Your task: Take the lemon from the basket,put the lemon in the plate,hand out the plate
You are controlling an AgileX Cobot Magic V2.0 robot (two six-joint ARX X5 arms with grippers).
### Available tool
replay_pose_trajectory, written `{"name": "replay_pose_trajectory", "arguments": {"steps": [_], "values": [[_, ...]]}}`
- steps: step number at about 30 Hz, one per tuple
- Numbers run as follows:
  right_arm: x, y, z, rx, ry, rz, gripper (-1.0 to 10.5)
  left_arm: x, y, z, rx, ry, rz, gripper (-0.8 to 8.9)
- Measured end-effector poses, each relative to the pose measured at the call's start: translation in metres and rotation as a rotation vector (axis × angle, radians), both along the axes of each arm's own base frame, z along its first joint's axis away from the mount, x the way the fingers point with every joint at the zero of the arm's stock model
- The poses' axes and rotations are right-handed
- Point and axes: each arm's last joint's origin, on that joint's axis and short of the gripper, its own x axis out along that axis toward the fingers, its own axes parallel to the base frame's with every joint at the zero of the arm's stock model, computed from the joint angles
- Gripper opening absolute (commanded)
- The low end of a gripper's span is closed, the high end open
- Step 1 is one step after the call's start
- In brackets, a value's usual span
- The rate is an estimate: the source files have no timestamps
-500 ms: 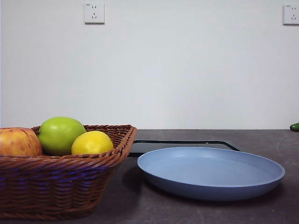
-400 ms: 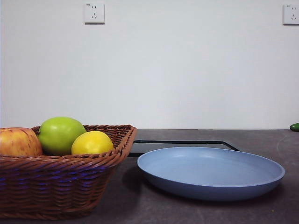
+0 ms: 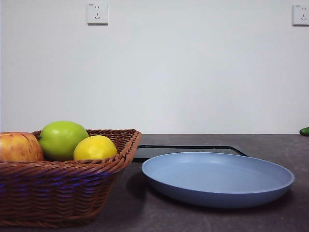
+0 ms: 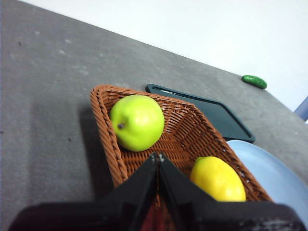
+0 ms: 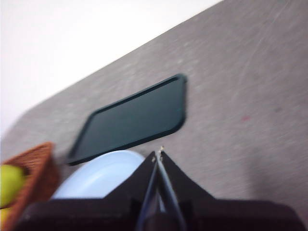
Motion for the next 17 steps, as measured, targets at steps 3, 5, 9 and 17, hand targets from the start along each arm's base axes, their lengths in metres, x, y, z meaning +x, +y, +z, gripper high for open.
{"name": "replay_pose_trajectory", "arguments": {"steps": [3, 5, 9, 17], "values": [[-0.001, 0.002, 0.001, 0.056, 0.017, 0.059, 0.0, -0.001, 0.000, 0.001, -0.041, 0.034, 0.007, 0.07], [-0.002, 0.002, 0.004, 0.079, 0.051, 0.072, 0.0, -0.002, 0.000, 0.007, -0.058, 0.047, 0.011, 0.07], [-0.007, 0.002, 0.022, 0.093, 0.092, 0.068, 0.0, -0.007, 0.000, 0.031, -0.066, 0.028, 0.012, 0.07], [-0.014, 0.001, 0.069, 0.058, 0.160, 0.073, 0.0, -0.004, 0.000, 0.074, -0.046, 0.073, 0.009, 0.07]]}}
